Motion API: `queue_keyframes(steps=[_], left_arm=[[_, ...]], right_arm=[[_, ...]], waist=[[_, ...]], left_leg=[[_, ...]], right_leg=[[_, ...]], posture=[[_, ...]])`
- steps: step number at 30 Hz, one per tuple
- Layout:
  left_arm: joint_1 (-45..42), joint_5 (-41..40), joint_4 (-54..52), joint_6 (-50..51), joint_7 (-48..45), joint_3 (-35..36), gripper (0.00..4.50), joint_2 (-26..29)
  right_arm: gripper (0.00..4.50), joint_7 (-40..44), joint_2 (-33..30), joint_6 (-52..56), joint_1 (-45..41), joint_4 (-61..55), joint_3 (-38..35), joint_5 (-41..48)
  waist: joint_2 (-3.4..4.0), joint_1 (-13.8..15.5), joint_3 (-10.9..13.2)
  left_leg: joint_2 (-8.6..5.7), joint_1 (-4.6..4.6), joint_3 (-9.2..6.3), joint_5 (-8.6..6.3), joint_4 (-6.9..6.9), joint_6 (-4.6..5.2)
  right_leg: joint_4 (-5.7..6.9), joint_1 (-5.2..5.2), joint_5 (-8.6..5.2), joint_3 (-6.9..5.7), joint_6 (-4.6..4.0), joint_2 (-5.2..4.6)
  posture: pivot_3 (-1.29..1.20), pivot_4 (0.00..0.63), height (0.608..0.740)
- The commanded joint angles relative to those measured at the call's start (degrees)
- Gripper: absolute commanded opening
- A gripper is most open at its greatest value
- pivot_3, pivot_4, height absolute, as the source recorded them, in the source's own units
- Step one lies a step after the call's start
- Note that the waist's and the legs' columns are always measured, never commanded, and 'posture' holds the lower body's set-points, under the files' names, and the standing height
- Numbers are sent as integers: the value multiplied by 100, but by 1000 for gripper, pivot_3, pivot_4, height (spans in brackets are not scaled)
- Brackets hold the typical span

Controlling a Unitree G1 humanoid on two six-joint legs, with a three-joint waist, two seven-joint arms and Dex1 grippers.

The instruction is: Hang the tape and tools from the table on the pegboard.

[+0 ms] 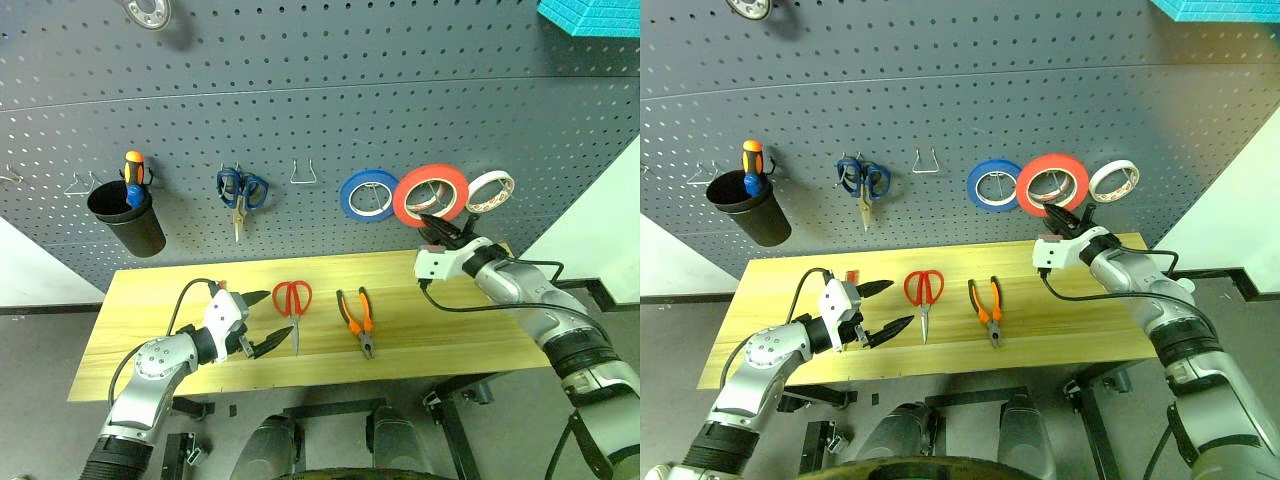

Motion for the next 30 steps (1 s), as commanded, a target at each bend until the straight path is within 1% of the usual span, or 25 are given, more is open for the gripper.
queue_keyframes(steps=[1, 4, 5, 6, 7, 9, 11, 13, 15, 17, 19, 21, 23, 24, 28, 30], left_arm=[[102, -45, -159, -43, 53, 61, 4500, 12], [186, -60, -223, -36, 70, 81, 4500, 27], [225, -72, -254, -20, 74, 94, 4500, 41], [263, -80, -280, -2, 76, 106, 4500, 62], [302, -62, -283, 13, 74, 117, 4500, 106], [372, -11, -243, 36, 38, 131, 4500, 218], [423, 23, -176, 56, -34, 128, 4500, 359], [447, 103, -42, 117, -123, 103, 4500, 560], [425, 191, 209, 182, -201, 89, 4500, 763], [376, 293, 482, 151, -287, 80, 4500, 951], [305, 391, 727, 53, -341, 75, 4500, 1078], [162, 400, 962, -5, -402, 111, 4500, 1145], [43, 380, 1102, -44, -459, 133, 4500, 1177], [-41, 376, 1165, -53, -486, 143, 4500, 1188], [-263, 383, 1339, -109, -594, 149, 4500, 1219], [-336, 400, 1418, -152, -634, 143, 4500, 1235]], right_arm=[[2045, 36, 9, -220, -278, 163, -57, 202], [3098, -188, -59, -339, -270, 138, -47, 38], [3365, -225, -111, -411, -170, 53, -26, -10], [3764, -231, -165, -483, -48, -36, 11, -59], [3764, -155, -216, -602, 138, -119, 82, -76], [3764, 296, -245, -782, 565, -298, 205, 157], [3764, 1098, -147, -807, 1016, -492, 302, 767], [3764, 1900, 91, -369, 1409, -808, 250, 1528], [4138, 2722, 455, 686, 1721, -1314, 105, 2359], [4476, 3255, 856, 1904, 1872, -1885, -48, 3024], [4476, 3551, 1162, 3045, 1886, -2381, -120, 3370], [4476, 3579, 1504, 4136, 1770, -2657, -77, 3426], [4476, 3514, 1799, 5238, 1604, -2797, 43, 3309], [4476, 3402, 2042, 5853, 1465, -2836, 106, 3256], [4476, 3006, 2735, 7552, 957, -2829, 296, 3110], [4476, 2783, 2976, 8078, 739, -2741, 358, 3042]], waist=[[1, -5, 0], [2, -20, 1], [2, -12, 1], [2, -4, 1], [1, 0, 0], [-8, 30, -5], [-11, 33, -7], [-10, 1, -5], [-3, -61, 1], [-2, -167, 4], [-3, -170, 7], [-6, -144, 7], [-6, -118, 9], [-2, -99, 11], [2, -114, 14], [6, -150, 16]], left_leg=[[0, 0, 0, 0, 0, 0], [0, 2, 3, 0, 2, 0], [0, 4, 2, 0, 2, 0], [0, 5, 2, 0, 4, 0], [0, 5, 2, 1, 6, 0], [0, 7, 0, 1, 6, 0], [1, 6, -3, 0, 4, 0], [0, 4, -1, 0, 4, 1], [0, 8, 4, 0, 6, 1], [4, 16, 6, 0, 8, 2], [11, 27, 6, 0, 16, 2], [15, 34, -1, 0, 25, 2], [27, 35, -5, 0, 38, 1], [32, 34, -9, 0, 40, 1], [73, 27, -13, 0, 42, 0], [83, 23, -13, 0, 36, -1]], right_leg=[[0, 0, 0, 0, 0, 0], [4, -1, 0, 3, -1, 0], [7, -1, 0, 3, -2, 1], [10, -1, 0, 3, -2, 1], [13, -1, 0, 3, -3, 1], [12, 3, -1, 2, -3, 1], [11, 5, -4, 1, 2, 2], [6, 6, -4, 2, 2, 1], [9, 5, -6, 7, -4, 1], [18, 7, -9, 10, -15, 3], [34, 8, -13, 12, -8, 11], [58, 8, -17, 11, -7, 18], [86, 3, -19, 10, -8, 30], [93, 0, -20, 7, -9, 37], [101, -21, -6, 3, -30, 81], [106, -35, 0, 2, -40, 92]], posture=[[-21, 70, 740], [-18, 73, 740], [-19, 75, 740], [-20, 76, 740], [-21, 77, 740], [-30, 83, 740], [-41, 85, 740], [-47, 90, 740], [-55, 91, 740], [-57, 95, 740], [-57, 97, 740], [-61, 99, 740], [-60, 102, 740], [-62, 103, 740], [-62, 105, 740], [-63, 107, 740]])
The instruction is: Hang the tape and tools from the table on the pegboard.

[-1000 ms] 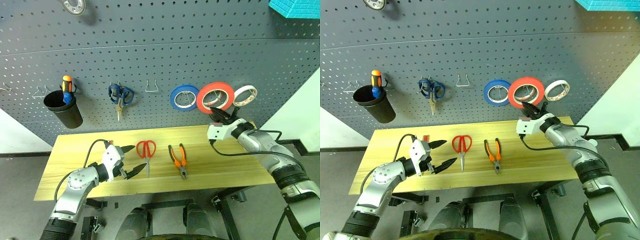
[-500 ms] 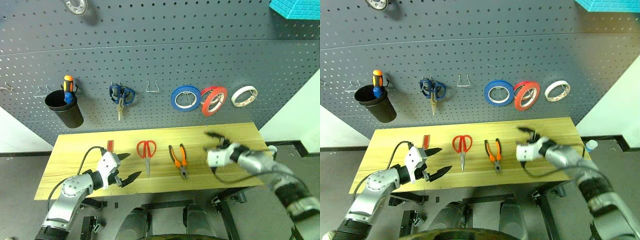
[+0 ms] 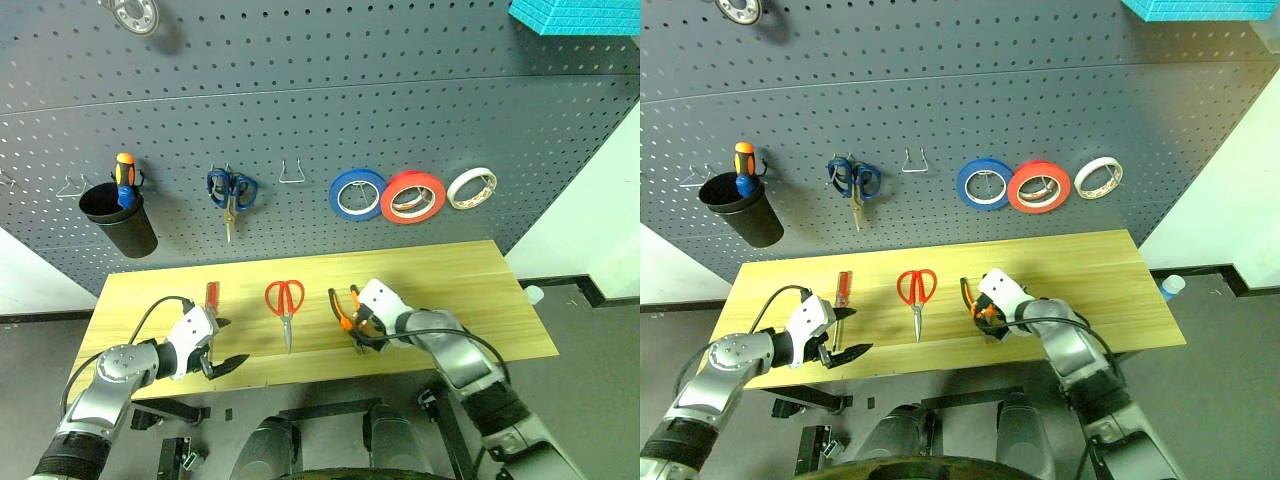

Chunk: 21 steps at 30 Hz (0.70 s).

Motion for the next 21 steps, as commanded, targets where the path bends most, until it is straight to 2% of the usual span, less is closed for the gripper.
queue_keyframes(steps=[1, 4, 9, 21], left_arm=[[-174, 19, 90, -151, -95, 115, 4500, 104], [-294, 11, 202, -184, -154, 136, 4500, 132], [-387, -95, 311, -239, -290, 209, 4500, 151], [-287, -303, 185, -195, -1172, 141, 4500, 365]], right_arm=[[4476, -474, 437, 1033, -438, 14, -44, -53], [4476, -910, 981, 1646, -774, 431, -290, 51], [4476, -1408, 1446, 1853, -1125, 1099, -501, 126], [4476, -2333, 1962, 1096, -1832, 2915, -894, 255]], waist=[[2, -32, 1], [2, -46, 1], [3, -41, 1], [7, -211, 4]], left_leg=[[1, -4, 0, 1, -2, -1], [3, -2, 0, 1, -9, -2], [2, -11, 0, 3, -25, -6], [5, -25, 0, 24, -42, -40]], right_leg=[[3, -8, 4, 0, 0, 2], [2, -12, 20, 1, -6, 4], [-4, -25, 23, 1, -12, 3], [5, -54, 26, 2, -15, 5]], posture=[[-63, 107, 740], [-65, 108, 740], [-64, 109, 740], [-47, 116, 740]])
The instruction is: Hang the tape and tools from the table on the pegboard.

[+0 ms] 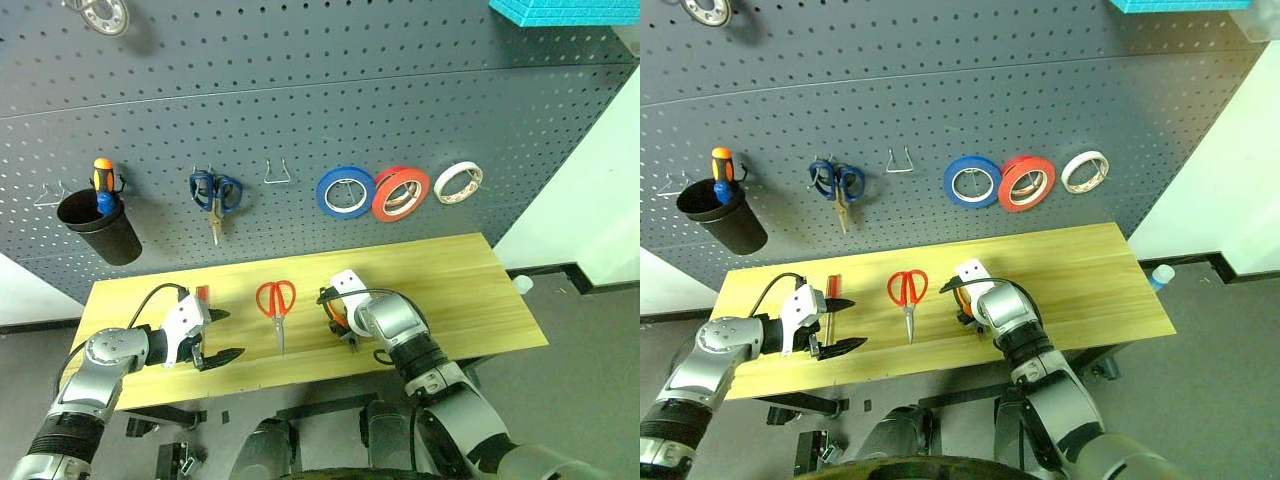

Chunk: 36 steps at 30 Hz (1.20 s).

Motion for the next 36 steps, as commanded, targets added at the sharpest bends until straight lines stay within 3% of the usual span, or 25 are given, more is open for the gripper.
queue_keyframes(steps=[1, 8, 11, 16, 17, 21, 25, 28, 31, 36], left_arm=[[62, -27, -137, -52, -162, 46, 4500, 138], [69, 44, -63, -125, -160, 51, 4500, 97], [69, 47, -48, -144, -148, 58, 4500, 84], [103, 28, -17, -188, -143, 68, 4500, 65], [116, 23, -18, -197, -137, 73, 4500, 61], [227, -99, -100, -208, -93, 179, 4500, 29], [498, -475, -453, -188, 141, 593, 4500, -80], [791, -930, -848, -81, 374, 1107, 4500, -216], [1034, -1245, -1161, -56, 680, 1583, 4500, -388], [1192, -1730, -1624, 14, 1120, 2246, 4500, -625]], right_arm=[[4476, -231, 220, -233, -289, 392, -175, 114], [4476, -367, 434, -363, -484, 937, -224, 189], [3917, -449, 441, -427, -530, 1094, -274, 212], [2324, -605, 424, -431, -559, 1225, -384, 252], [2229, -627, 414, -424, -558, 1236, -422, 269], [2231, -458, 328, -253, -528, 1045, -460, 384], [2231, 577, -93, -256, -208, -281, 259, 505], [2231, 1235, -754, -992, 232, -1666, 828, 462], [2231, 1543, -1408, -2383, 601, -2652, 1120, 272], [2231, 2094, -1948, -3660, 712, -3718, 978, 517]], waist=[[1, -8, 1], [2, -11, 1], [2, -11, 1], [1, -27, 1], [1, -27, 1], [2, -30, 1], [4, -20, 2], [7, -13, 4], [7, 7, 6], [-12, 34, 17]], left_leg=[[2, 0, 0, 0, 0, 0], [3, -2, -2, 1, 0, -1], [3, -2, -2, 1, -1, -1], [3, 0, -3, 1, -1, -1], [4, 0, -3, 1, -1, -1], [4, 1, -4, 2, -1, -2], [4, -6, -4, 2, -1, -2], [4, -21, -4, 1, -2, -2], [4, -20, 1, 1, -4, -3], [7, -18, 2, 1, -3, -3]], right_leg=[[2, -2, 0, 0, 0, 2], [7, -6, 1, 0, -1, 4], [7, -7, 1, 0, -1, 4], [10, -6, 1, 0, -2, 5], [11, -6, 1, 0, -2, 6], [12, -6, 1, 0, -2, 6], [10, -11, 1, 1, -2, 6], [4, -24, -1, 1, 1, 3], [0, -24, -16, 1, 27, -1], [0, -20, -17, 0, 29, 0]], posture=[[-47, 115, 740], [-43, 112, 740], [-43, 112, 740], [-42, 109, 740], [-43, 109, 740], [-46, 107, 740], [-48, 106, 740], [-49, 106, 740], [-48, 107, 740], [-43, 108, 740]])
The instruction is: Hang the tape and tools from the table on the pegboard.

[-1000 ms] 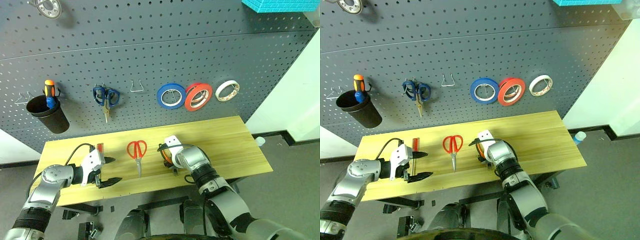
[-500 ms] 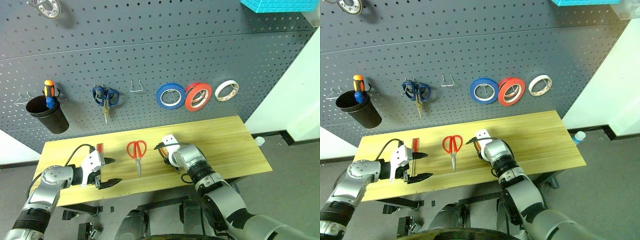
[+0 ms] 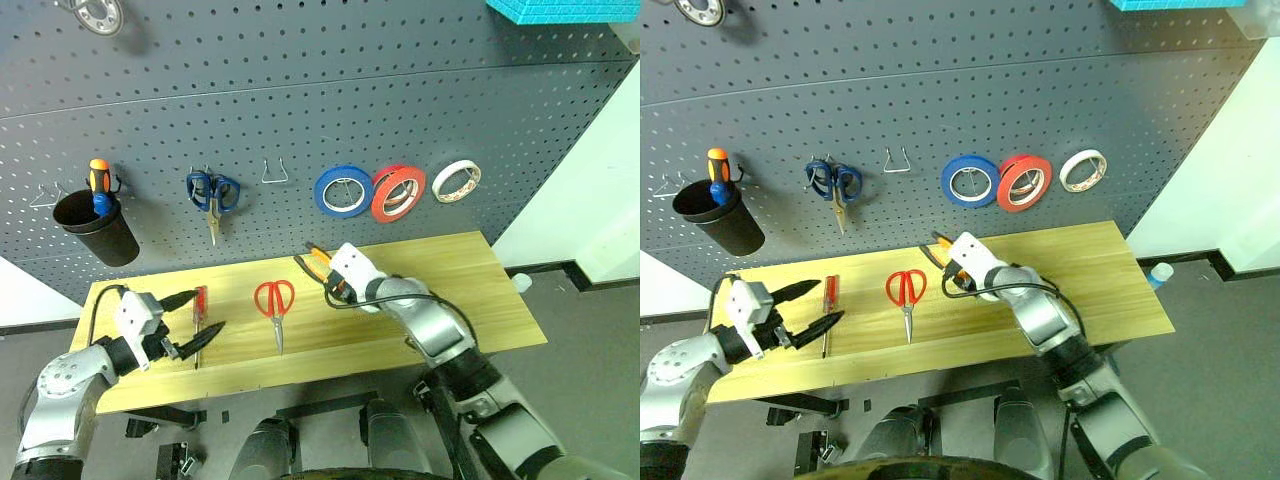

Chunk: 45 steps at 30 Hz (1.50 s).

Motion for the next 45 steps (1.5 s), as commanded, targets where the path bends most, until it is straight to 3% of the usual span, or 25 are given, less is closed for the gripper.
queue_keyframes(steps=[1, 5, 9, 18, 30, 45], left_arm=[[-86, -370, -379, 49, 387, 582, 4500, -49], [-386, -337, -347, -55, 717, 800, 4500, -101], [-887, -48, -138, -332, 1072, 770, 4500, -180], [-1163, 121, -421, -346, 1184, 463, 4500, -299], [-286, -124, -1573, -439, 1382, 677, 4500, -527], [-244, -5, -1653, -433, 1597, 604, 4500, -562]], right_arm=[[2231, 410, -26, -942, -193, -929, -166, 303], [2231, 540, 103, -1520, -667, -1083, -248, 369], [2231, 342, 671, -1863, -1579, -835, -342, 438], [2231, -733, 1625, -3444, -3143, 1950, -775, 164], [2231, -1190, 2142, -5027, -3675, 3755, -1297, 349], [2231, -1075, 2350, -6001, -4120, 5227, -1833, 590]], waist=[[-13, 8, 7], [-16, 14, 9], [-17, 7, 9], [-28, 21, 2], [-20, 18, 8], [-10, 12, 125]], left_leg=[[1, 1, -1, 0, 0, 0], [0, 1, 0, 1, 7, -2], [0, 3, -1, 6, 4, -10], [1, -1, -3, 13, -7, -23], [7, 1, -3, 17, -56, -28], [8, 5, -5, 20, -55, -31]], right_leg=[[0, 2, 0, 0, 0, 1], [-1, 9, 1, -1, -2, 2], [-2, 7, 8, -1, -13, 2], [-10, 1, 29, 0, -45, 10], [-8, -26, 29, 4, -49, 15], [-7, -23, 28, 4, -54, 20]], posture=[[-43, 108, 740], [-49, 100, 740], [-52, 96, 740], [-16, 89, 740], [26, 116, 740], [50, 149, 740]])
